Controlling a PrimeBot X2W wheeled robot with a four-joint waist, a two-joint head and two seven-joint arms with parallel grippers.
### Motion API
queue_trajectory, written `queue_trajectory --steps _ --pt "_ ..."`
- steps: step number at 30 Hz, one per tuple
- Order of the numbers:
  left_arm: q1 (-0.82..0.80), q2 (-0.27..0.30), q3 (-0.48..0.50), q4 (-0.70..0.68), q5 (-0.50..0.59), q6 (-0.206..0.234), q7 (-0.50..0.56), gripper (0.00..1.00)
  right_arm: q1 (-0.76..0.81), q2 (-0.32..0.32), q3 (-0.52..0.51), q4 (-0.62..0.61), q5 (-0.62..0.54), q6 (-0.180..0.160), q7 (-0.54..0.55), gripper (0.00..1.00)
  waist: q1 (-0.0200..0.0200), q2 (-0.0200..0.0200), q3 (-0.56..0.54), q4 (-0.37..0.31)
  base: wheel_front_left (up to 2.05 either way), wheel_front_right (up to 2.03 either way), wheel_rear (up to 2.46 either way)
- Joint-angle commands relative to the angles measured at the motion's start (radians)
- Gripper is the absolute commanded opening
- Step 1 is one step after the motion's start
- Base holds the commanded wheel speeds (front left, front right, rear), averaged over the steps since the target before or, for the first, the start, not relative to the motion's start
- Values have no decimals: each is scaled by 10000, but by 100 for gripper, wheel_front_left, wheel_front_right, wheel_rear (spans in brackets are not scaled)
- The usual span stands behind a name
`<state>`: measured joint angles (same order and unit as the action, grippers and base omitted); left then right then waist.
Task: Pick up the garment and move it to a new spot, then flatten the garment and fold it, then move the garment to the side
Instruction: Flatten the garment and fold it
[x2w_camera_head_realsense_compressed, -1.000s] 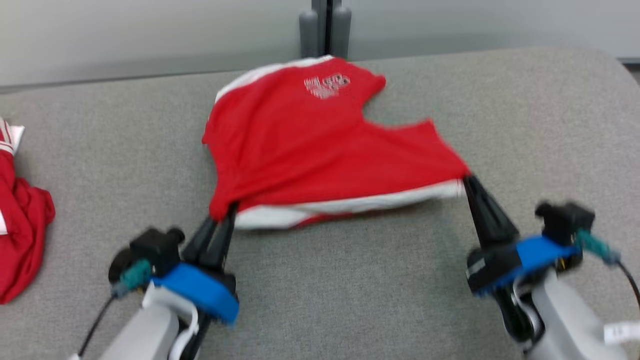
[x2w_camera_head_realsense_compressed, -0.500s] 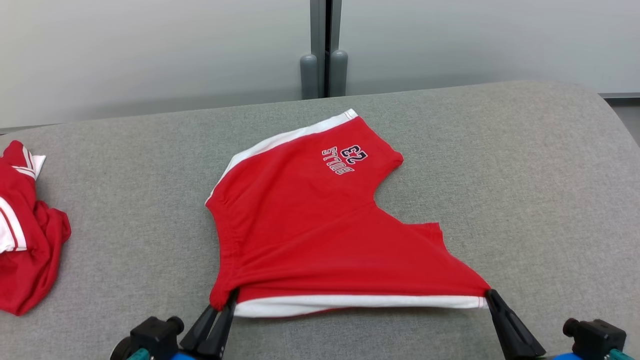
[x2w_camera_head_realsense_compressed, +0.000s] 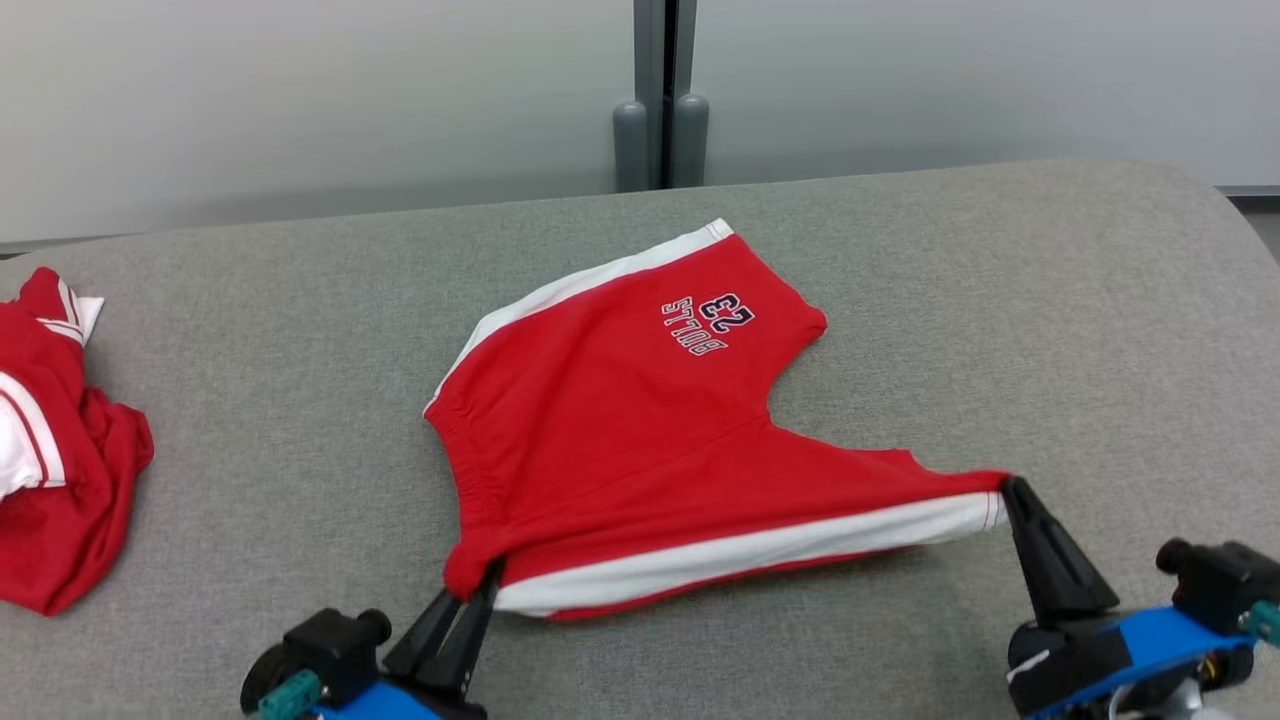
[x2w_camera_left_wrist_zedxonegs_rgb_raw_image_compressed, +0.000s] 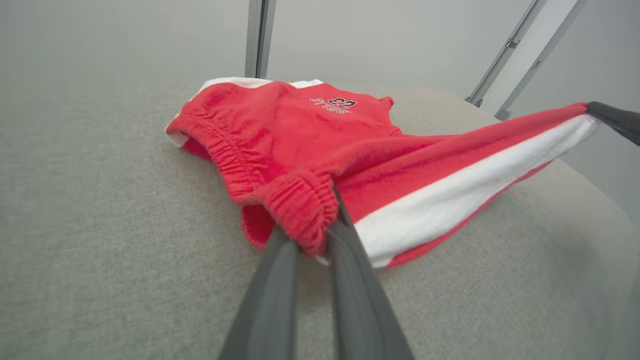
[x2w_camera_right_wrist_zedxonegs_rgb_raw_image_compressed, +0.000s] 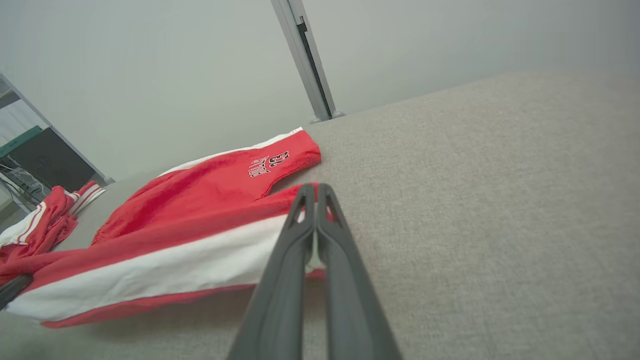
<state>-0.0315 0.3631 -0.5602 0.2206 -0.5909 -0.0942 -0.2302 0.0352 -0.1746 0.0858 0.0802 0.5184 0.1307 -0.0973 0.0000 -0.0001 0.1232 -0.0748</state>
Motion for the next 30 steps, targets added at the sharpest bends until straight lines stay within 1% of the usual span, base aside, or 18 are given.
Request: queue_trajectory --steps 1,7,12,18,23,27,30 --pt "-570 13 -22 31 111 -87 -3 0 -596 -178 -135 206 -135 0 35 0 0 1 216 211 0 0 0" --pt "-2037 -153 -113 115 101 -243 -27 0 -2789 -364 -160 1061 -331 1 179 0 0 1 917 715 0 0 0" --pt "-3251 -290 -160 503 -31 -321 -89 0 -5129 -417 242 2221 -619 1 300 0 0 1 1547 1076 0 0 0" --pt "-4729 -499 -311 1358 -367 -355 -176 0 -7831 -450 480 4398 -724 1 383 0 0 1 2274 1640 0 0 0" --pt "-6057 -692 -867 2014 -806 -361 -231 0 -9785 -446 478 6491 -923 1 322 0 0 1 2908 2000 0 0 0" --pt "-6941 -822 -1297 2714 -1241 -363 -275 0 -10989 -307 550 8049 -1320 1 92 0 0 1 3345 2147 0 0 0" --pt "-7427 -914 -1598 3186 -1430 -364 -320 0 -11566 -234 579 9095 -1542 1 -108 0 0 1 3550 2182 0 0 0"
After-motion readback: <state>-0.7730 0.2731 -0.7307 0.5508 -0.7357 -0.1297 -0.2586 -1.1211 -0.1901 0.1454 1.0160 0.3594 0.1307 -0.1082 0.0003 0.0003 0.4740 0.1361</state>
